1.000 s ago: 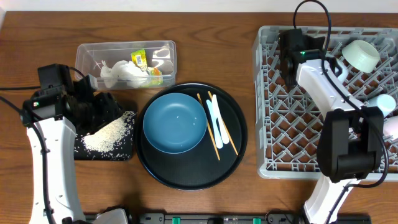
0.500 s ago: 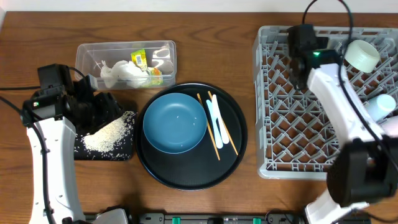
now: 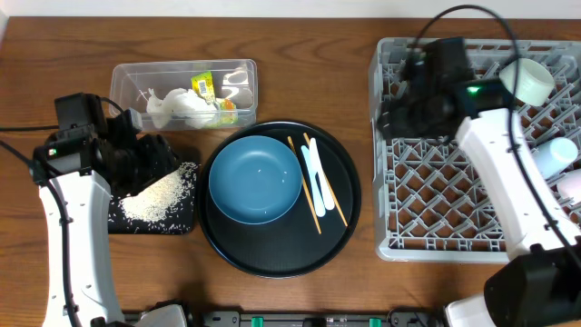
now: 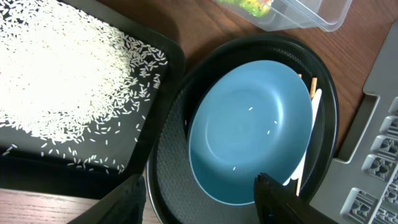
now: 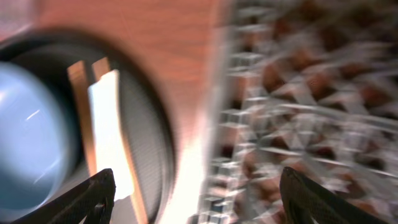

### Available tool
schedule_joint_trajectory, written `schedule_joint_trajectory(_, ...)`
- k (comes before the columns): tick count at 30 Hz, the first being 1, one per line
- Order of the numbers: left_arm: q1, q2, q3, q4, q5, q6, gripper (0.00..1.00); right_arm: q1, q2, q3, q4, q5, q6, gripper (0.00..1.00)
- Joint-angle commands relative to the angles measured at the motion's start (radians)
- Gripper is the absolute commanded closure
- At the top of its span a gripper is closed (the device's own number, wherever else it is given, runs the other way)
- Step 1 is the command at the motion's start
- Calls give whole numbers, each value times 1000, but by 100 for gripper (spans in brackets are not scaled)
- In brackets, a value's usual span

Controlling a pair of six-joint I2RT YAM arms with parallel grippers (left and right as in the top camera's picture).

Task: Sort waste into correct bins and load items into the dishwasher rack
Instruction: 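Move the right gripper to the blue bowl and grasp its rim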

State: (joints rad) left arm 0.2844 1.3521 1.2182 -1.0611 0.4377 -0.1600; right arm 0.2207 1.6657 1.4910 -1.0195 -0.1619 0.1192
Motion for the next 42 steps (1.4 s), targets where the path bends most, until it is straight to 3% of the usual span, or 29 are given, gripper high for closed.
schedule_joint_trajectory(1, 0, -5, 5, 0, -9, 4, 42, 93, 24, -3, -2, -126, -35, 20)
schedule_joint_trajectory(14, 0, -5, 5, 0, -9, 4, 43, 382, 224, -3, 130, -23, 130, 22)
schedule_joint_trajectory(18, 0, -5, 5, 0, -9, 4, 42, 425, 290, -3, 173, 35, 185, 28)
schedule_joint_trajectory(24, 0, -5, 5, 0, -9, 4, 43, 468, 377, -3, 224, 35, 223, 42)
schedule_joint_trajectory(29, 0, -5, 5, 0, -9, 4, 42, 492, 413, -3, 251, 35, 236, 67)
schedule_joint_trajectory(33, 0, -5, 5, 0, -9, 4, 43, 498, 418, -3, 275, 35, 236, 75)
schedule_joint_trajectory(37, 0, -5, 5, 0, -9, 4, 43, 499, 418, -3, 277, 60, 265, 97)
schedule_joint_trajectory(42, 0, -5, 5, 0, -9, 4, 43, 499, 418, -3, 276, 92, 285, 99)
